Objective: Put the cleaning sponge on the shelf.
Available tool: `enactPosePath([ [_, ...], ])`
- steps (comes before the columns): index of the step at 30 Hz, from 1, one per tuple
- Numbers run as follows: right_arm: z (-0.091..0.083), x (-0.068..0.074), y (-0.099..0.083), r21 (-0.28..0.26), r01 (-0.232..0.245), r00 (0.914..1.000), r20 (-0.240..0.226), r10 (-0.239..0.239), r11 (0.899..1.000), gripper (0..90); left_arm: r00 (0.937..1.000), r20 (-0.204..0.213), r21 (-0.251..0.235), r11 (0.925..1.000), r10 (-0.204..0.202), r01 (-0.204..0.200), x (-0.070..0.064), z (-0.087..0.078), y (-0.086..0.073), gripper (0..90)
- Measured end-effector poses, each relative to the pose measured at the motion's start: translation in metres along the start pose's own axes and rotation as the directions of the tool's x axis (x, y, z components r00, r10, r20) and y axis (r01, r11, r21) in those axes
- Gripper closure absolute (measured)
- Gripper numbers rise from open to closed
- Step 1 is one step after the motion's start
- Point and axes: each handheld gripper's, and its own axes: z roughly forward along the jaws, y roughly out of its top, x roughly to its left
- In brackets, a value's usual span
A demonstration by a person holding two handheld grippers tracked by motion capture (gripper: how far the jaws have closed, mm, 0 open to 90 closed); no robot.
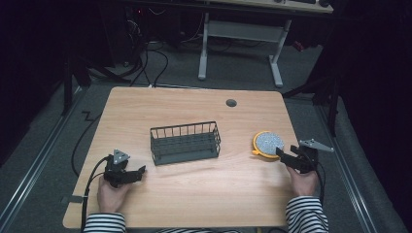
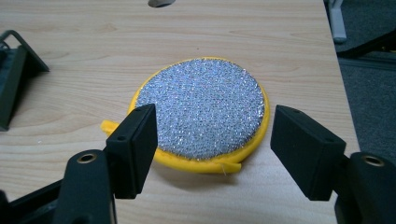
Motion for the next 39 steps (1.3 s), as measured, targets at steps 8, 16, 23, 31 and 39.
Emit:
enactPosePath([
  [8, 0.019, 0.007, 0.002, 0.020, 0.005, 0.9999, -0.015, -0.005, 1.000, 33.6, 0.9996, 0.023, -0.011, 0.9998, -0.017, 0.018, -0.002, -0.005, 0.001, 21.2],
  [16, 0.031, 0.004, 0.002, 0.030, -0.024, 0.9997, -0.009, 0.024, 0.999, 34.0, 0.9966, 0.076, -0.077, 0.9967, 0.031, -0.026, -0.019, -0.017, 0.010, 24.9],
  [23, 0.034, -0.002, 0.003, 0.020, -0.043, 0.9991, 0.003, 0.043, 0.999, 33.1, 0.9941, 0.100, -0.066, 0.9971, 0.043, -0.036, -0.027, -0.012, 0.014, 27.1],
  [31, 0.044, -0.011, 0.006, 0.044, -0.076, 0.9970, 0.012, 0.076, 0.996, 30.8, 0.9955, 0.083, -0.042, 0.9982, 0.045, -0.042, -0.029, -0.002, 0.012, 27.3],
  [39, 0.053, -0.013, 0.013, 0.067, -0.083, 0.9965, 0.020, 0.082, 0.994, 29.9, 0.9969, 0.075, -0.029, 0.9994, 0.023, -0.021, -0.026, 0.002, 0.006, 27.4],
])
